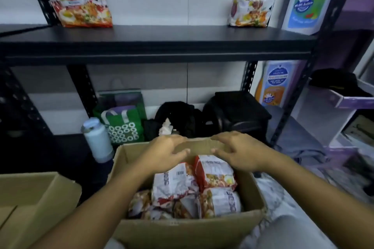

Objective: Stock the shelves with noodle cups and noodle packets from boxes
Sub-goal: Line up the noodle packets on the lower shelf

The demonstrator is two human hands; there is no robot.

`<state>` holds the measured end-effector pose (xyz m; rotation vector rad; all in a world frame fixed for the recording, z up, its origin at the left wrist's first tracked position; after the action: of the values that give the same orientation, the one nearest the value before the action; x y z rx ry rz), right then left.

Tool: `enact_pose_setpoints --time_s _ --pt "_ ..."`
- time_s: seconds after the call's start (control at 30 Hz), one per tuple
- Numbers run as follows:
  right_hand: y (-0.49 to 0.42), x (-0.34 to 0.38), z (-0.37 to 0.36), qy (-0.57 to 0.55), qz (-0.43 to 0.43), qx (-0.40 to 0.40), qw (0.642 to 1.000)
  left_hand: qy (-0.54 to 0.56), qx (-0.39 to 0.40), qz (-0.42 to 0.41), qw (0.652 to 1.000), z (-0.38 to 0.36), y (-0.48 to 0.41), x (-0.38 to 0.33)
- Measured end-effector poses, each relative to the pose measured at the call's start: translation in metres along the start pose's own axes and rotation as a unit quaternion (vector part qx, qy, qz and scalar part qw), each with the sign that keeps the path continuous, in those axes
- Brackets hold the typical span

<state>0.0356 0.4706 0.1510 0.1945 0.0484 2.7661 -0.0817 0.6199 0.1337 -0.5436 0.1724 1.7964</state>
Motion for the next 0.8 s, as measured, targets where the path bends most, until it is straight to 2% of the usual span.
enact_pose_setpoints --time_s 0.13,0.23,0.47,0.67,0.8 --pt "0.004 -0.005 -0.066 -0.032 -0.013 0.094 0.995 0.012 0.094 0.044 0.994 -0.053 0.019 0.019" --pt "0.003 -0.013 -0.101 -0.055 -0.039 0.126 0.99 0.016 0.141 0.086 0.986 -0.089 0.031 0.04" --pt "-0.014 -0.029 -0.16 -0.036 -0.09 0.11 0.989 0.055 0.234 0.144 0.96 -0.154 0.051 0.072" --pt "-0.011 -0.026 -0.212 -0.085 -0.109 0.083 0.987 0.099 0.342 0.167 0.919 -0.201 0.051 0.058" --pt "-0.013 -0.03 -0.22 -0.144 -0.091 0.083 0.982 0.101 0.357 0.153 0.916 -0.219 0.046 0.044"
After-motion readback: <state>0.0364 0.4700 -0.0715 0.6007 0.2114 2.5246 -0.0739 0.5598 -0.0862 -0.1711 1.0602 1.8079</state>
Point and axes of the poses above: each hand's wrist, its own y-axis away from the middle knuckle, its own z-axis out of the back of the hand, x = y × z, the point moved 9 cm from there along -y, towards the middle knuckle, and after that the axes turned 5 degrees about y, right-handed, at the moved point
